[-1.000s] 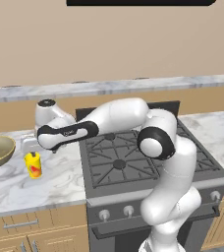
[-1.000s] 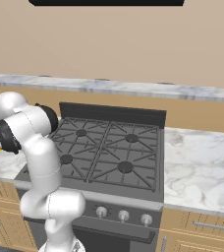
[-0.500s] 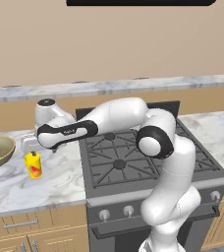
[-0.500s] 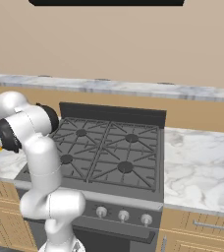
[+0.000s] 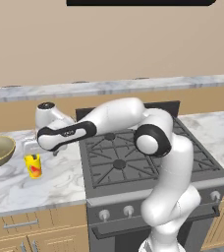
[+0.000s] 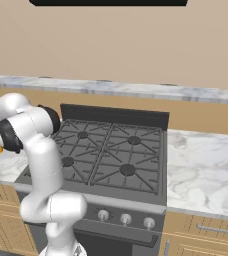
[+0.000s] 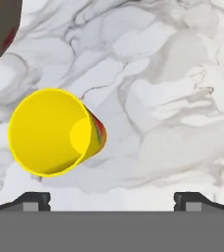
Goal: Pick the cup and bowl from the counter and place them on the counter next to the sink.
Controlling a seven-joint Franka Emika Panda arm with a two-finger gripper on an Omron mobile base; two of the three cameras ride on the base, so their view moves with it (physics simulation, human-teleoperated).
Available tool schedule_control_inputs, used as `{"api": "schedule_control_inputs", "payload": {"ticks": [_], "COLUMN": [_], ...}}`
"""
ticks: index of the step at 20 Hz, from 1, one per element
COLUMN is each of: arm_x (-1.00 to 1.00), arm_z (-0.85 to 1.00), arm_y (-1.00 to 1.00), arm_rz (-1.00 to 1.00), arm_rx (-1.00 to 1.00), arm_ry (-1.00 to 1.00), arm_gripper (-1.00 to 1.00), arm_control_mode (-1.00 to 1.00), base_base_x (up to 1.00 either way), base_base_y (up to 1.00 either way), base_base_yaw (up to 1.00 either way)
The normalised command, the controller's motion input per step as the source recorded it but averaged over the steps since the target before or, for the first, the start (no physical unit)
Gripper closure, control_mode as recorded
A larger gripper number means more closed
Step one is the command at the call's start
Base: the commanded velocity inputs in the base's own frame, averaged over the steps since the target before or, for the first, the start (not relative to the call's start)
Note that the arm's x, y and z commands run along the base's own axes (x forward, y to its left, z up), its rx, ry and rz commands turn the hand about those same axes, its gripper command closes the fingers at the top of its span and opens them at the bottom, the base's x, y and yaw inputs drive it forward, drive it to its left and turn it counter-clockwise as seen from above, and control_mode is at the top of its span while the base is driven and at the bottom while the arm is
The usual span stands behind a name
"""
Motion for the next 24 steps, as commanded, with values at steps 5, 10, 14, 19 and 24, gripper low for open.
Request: {"api": "schedule_control_inputs", "payload": {"ticks": [5, 10, 14, 19, 24], "arm_x": [0.0, 0.0, 0.0, 0.0, 0.0], "arm_z": [-0.26, -0.22, -0.15, 0.03, 0.33], "arm_y": [0.0, 0.0, 0.0, 0.0, 0.0], "arm_rz": [0.0, 0.0, 0.0, 0.0, 0.0], "arm_rx": [0.0, -0.01, -0.01, 0.0, 0.07], "arm_ry": [0.01, 0.01, 0.02, 0.0, 0.0], "arm_gripper": [-1.0, -1.0, -1.0, -1.0, -1.0], "arm_control_mode": [-1.0, -1.0, -1.0, -1.0, -1.0], "base_base_x": [0.0, 0.0, 0.0, 0.0, 0.0], "base_base_y": [0.0, 0.0, 0.0, 0.0, 0.0], "base_base_yaw": [0.0, 0.0, 0.0, 0.0, 0.0]}}
